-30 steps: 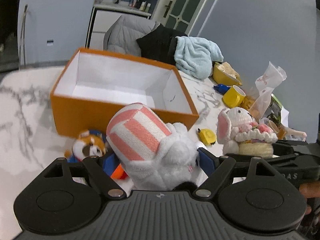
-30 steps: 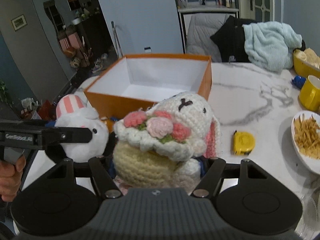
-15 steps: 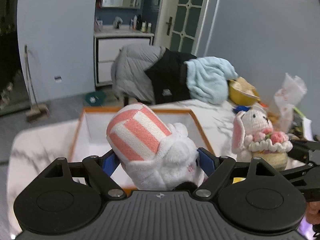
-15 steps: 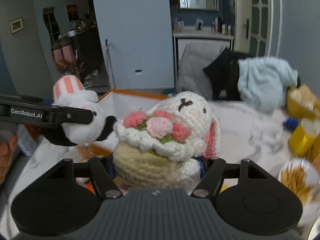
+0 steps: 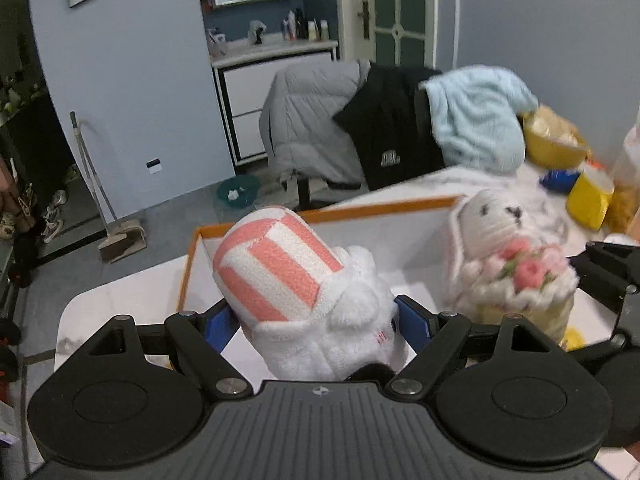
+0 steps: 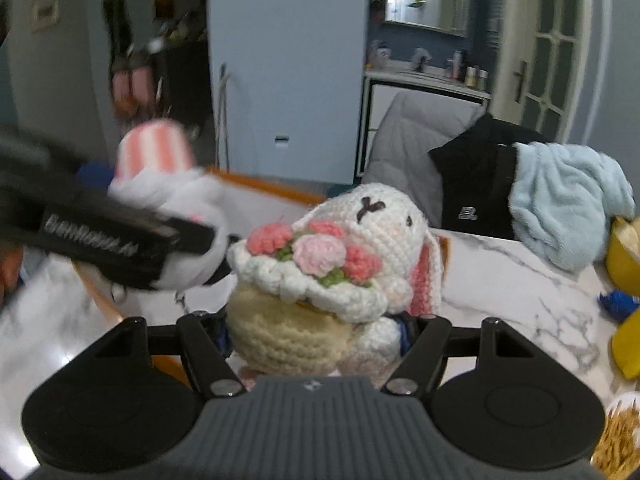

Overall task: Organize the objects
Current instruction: 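Lift both plushes and carry them over the orange box with both tools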

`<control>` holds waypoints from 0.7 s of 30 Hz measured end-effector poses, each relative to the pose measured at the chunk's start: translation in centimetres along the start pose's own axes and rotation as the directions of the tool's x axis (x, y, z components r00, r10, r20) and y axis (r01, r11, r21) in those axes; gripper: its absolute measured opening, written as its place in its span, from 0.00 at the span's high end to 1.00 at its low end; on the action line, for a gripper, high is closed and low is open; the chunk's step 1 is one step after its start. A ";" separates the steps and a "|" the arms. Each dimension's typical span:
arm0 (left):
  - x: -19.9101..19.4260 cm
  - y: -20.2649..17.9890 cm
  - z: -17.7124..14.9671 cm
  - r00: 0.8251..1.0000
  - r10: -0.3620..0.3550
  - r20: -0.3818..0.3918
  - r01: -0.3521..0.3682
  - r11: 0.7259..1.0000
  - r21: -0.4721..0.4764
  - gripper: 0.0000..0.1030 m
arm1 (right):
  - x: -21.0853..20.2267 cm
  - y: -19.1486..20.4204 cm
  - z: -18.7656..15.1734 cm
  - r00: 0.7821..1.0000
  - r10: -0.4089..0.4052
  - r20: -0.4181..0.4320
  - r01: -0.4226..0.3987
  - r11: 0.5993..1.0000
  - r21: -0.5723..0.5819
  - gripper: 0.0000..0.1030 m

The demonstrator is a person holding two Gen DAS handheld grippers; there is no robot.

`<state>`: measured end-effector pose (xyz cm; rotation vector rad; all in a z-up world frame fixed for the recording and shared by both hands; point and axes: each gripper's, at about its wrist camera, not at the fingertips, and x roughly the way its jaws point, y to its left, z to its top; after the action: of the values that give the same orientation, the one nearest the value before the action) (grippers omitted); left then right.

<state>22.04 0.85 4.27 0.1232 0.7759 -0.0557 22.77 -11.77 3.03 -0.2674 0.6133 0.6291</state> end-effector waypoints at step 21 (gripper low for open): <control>5.0 1.0 -5.5 0.936 -0.057 -0.349 0.036 0.997 -0.066 0.07 | 3.8 -0.7 -1.5 0.961 0.112 -0.253 -0.109 0.994 0.029 0.30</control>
<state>21.91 2.56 -3.00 0.0587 1.1370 -0.0564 24.97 -11.11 -0.40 -0.3045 0.8845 0.7035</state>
